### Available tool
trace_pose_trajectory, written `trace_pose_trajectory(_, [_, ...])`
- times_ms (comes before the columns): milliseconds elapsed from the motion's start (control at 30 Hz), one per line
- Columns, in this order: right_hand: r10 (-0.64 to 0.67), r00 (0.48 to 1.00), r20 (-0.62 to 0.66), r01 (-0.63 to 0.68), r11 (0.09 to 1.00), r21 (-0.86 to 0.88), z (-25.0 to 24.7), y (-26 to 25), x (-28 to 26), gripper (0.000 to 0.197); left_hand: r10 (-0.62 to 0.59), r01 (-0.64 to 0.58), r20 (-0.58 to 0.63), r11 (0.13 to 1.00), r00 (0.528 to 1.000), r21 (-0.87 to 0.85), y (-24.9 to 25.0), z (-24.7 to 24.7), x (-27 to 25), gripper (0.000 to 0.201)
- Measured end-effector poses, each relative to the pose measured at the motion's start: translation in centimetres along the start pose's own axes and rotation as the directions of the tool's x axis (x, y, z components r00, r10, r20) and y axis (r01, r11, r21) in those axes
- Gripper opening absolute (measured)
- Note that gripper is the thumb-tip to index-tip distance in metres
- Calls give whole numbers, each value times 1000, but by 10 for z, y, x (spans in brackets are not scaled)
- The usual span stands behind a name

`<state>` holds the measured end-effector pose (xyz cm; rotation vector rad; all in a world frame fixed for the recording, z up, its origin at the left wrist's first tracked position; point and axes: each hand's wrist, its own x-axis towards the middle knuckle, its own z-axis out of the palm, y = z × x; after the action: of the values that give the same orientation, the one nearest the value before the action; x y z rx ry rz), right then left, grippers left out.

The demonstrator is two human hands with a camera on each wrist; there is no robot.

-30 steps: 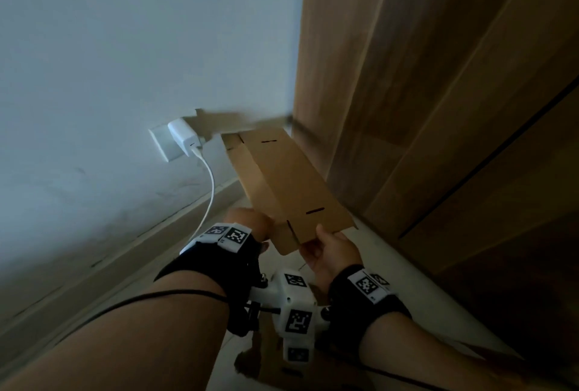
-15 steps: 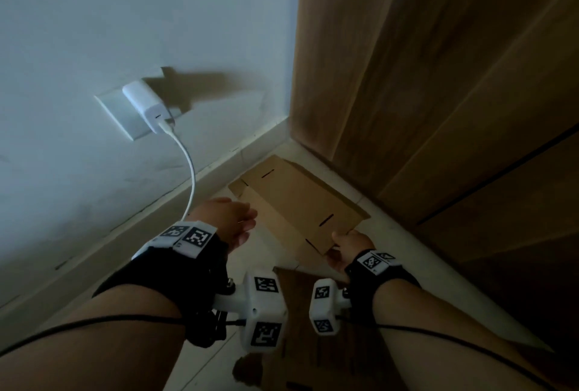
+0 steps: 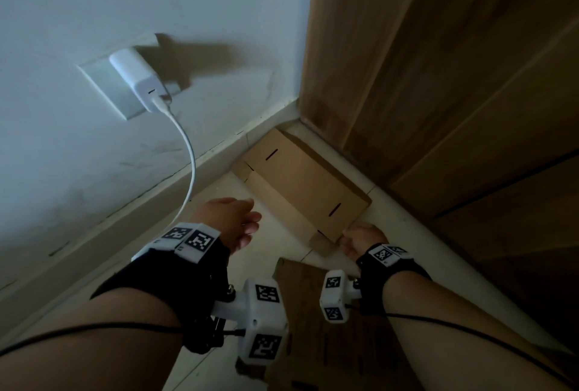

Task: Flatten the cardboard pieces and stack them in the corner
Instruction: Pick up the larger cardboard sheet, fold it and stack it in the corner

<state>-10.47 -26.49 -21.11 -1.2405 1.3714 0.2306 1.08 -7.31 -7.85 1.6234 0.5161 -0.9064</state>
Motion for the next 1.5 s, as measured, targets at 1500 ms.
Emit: trace_pose_trajectory(1500, [-86,986,142,125,948,-292,-59,35,-87,20,83,-108,106,959,991,261,14,21,-50,20])
